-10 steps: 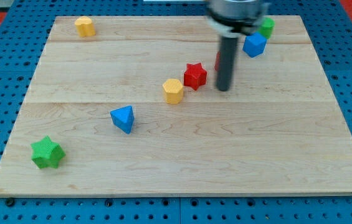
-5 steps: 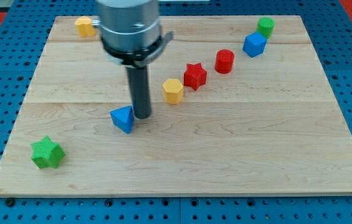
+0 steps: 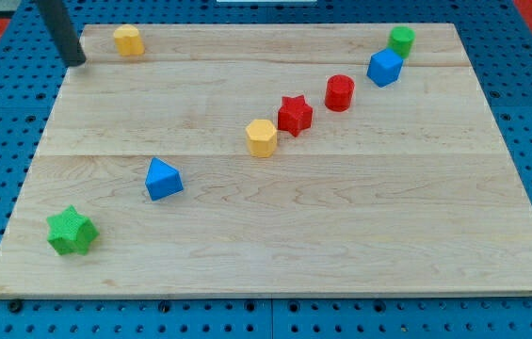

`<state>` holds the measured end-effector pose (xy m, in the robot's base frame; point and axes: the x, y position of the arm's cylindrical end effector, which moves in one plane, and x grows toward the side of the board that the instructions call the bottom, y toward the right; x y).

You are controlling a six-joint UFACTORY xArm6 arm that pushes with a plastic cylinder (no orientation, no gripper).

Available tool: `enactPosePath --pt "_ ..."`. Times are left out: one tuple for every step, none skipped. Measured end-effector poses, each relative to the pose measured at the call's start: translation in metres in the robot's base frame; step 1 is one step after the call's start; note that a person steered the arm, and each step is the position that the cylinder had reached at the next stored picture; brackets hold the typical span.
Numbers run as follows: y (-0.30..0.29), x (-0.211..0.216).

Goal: Place the yellow heart in between yellow hexagon and blue triangle

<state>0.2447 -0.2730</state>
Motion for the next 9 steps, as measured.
enactPosePath --pt "0.015 -0.051" --pt "0.093 -0.021" --pt "0.134 0.049" --pt "0.166 0.109" --pt "0.174 0.135" --pt "0.148 0.111" --pt "0.142 0.108" --pt "0.114 0.104" --pt "0.099 0.104"
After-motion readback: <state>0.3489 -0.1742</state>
